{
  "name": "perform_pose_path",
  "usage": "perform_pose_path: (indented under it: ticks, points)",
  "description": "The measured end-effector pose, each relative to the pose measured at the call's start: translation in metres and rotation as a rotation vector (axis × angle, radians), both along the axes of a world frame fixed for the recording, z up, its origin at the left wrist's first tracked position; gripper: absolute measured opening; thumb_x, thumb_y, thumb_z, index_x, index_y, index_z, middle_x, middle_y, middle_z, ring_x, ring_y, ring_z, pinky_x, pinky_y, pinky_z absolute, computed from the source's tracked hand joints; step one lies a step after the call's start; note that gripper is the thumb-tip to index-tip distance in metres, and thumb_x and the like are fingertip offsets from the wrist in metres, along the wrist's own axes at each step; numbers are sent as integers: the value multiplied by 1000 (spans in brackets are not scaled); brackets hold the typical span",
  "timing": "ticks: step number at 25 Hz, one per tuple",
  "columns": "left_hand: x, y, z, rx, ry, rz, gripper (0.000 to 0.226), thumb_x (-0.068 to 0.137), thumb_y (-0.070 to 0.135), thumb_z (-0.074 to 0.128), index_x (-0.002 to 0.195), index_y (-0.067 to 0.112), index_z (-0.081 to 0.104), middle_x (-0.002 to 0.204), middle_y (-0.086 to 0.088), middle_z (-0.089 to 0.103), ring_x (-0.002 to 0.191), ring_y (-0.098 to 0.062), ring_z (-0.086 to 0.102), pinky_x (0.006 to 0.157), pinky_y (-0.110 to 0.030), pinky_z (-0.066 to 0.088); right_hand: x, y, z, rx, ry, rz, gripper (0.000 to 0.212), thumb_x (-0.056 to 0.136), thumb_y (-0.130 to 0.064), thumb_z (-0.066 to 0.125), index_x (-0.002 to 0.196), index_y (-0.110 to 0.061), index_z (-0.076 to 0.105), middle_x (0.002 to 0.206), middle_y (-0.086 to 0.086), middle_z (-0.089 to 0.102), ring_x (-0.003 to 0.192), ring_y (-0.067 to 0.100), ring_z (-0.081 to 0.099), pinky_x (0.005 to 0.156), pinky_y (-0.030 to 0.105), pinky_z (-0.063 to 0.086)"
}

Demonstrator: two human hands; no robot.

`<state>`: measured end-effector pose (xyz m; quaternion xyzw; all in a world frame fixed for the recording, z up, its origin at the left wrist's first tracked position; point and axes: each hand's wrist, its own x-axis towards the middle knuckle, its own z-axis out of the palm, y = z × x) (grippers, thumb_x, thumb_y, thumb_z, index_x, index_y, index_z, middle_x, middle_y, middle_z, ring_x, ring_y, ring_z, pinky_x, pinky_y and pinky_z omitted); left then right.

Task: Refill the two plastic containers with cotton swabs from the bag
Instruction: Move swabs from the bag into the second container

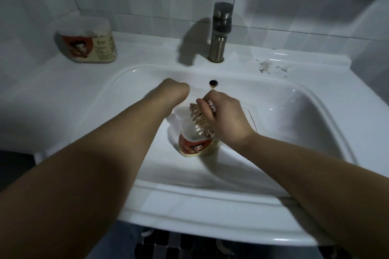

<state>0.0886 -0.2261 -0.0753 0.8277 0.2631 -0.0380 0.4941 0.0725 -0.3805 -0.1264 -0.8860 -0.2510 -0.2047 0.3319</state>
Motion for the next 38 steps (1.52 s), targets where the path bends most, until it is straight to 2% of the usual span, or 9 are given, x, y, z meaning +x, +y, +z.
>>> perform_pose_path:
  ticks: [3, 5, 12, 16, 20, 25, 29, 34, 38]
  points:
    - [-1, 2, -10, -29, 81, -113, 28, 93, 4, 52, 118, 1, 65, 98, -15, 67, 75, -25, 65, 66, -31, 56, -3, 0, -5, -88, -69, 102, 30, 100, -35, 56, 92, -7, 65, 84, 11, 65, 75, 34, 63, 66, 36, 48]
    - [-1, 4, -10, 10, 25, -189, 36, 96, -4, 54, 128, 8, 64, 103, -13, 62, 68, -19, 61, 58, -28, 56, -3, -1, -5, -136, -90, 164, 39, 98, -42, 48, 92, -8, 66, 85, 10, 65, 74, 35, 63, 65, 37, 51]
    - [1, 7, -13, -58, -34, -127, 44, 88, -15, 62, 117, 17, 70, 112, -19, 65, 80, -29, 68, 64, -37, 63, -3, -3, 0, -201, -92, 232, 38, 93, -43, 49, 90, -11, 68, 82, 5, 64, 71, 28, 62, 64, 32, 47]
    - [4, 9, -16, -68, -34, -118, 38, 90, -12, 63, 101, 23, 66, 109, -17, 65, 91, -34, 69, 77, -44, 64, -2, -3, 0, -213, 38, 242, 28, 95, -38, 57, 90, -14, 68, 81, 3, 65, 74, 26, 62, 68, 35, 49]
    - [4, 9, -15, -83, -33, -120, 34, 90, -10, 65, 89, 24, 65, 107, -17, 66, 88, -33, 72, 80, -47, 64, -1, 0, 3, -279, 113, 201, 19, 95, -32, 65, 91, -14, 70, 86, 6, 69, 81, 28, 64, 73, 38, 50]
    - [1, 5, -13, -200, -72, -189, 29, 90, -9, 65, 99, 18, 68, 110, -12, 67, 87, -20, 68, 55, -28, 60, -9, 2, 8, -430, 49, 245, 23, 98, -38, 56, 104, -18, 66, 100, 2, 64, 87, 29, 63, 70, 40, 51]
    - [1, 6, -15, -258, -77, -181, 29, 92, -9, 62, 107, 15, 68, 109, -11, 67, 87, -19, 69, 70, -37, 64, -12, 4, 4, -447, 62, 193, 39, 99, -51, 45, 116, -19, 59, 113, 4, 55, 96, 28, 58, 76, 41, 52]
    - [1, 8, -18, -263, -57, -160, 29, 91, -10, 58, 94, 18, 66, 104, -18, 70, 84, -29, 69, 75, -42, 64, -11, -1, -2, -454, 99, 300, 75, 84, -66, 42, 139, -16, 50, 132, 10, 51, 120, 30, 43, 104, 46, 41]
    - [3, 10, -19, -251, -70, -131, 19, 95, 0, 62, 97, 17, 69, 99, -14, 72, 88, -27, 72, 77, -40, 62, -17, 1, -2, -598, 172, 313, 91, 78, -77, 35, 156, -31, 23, 159, 4, 25, 144, 27, 21, 109, 50, 29]
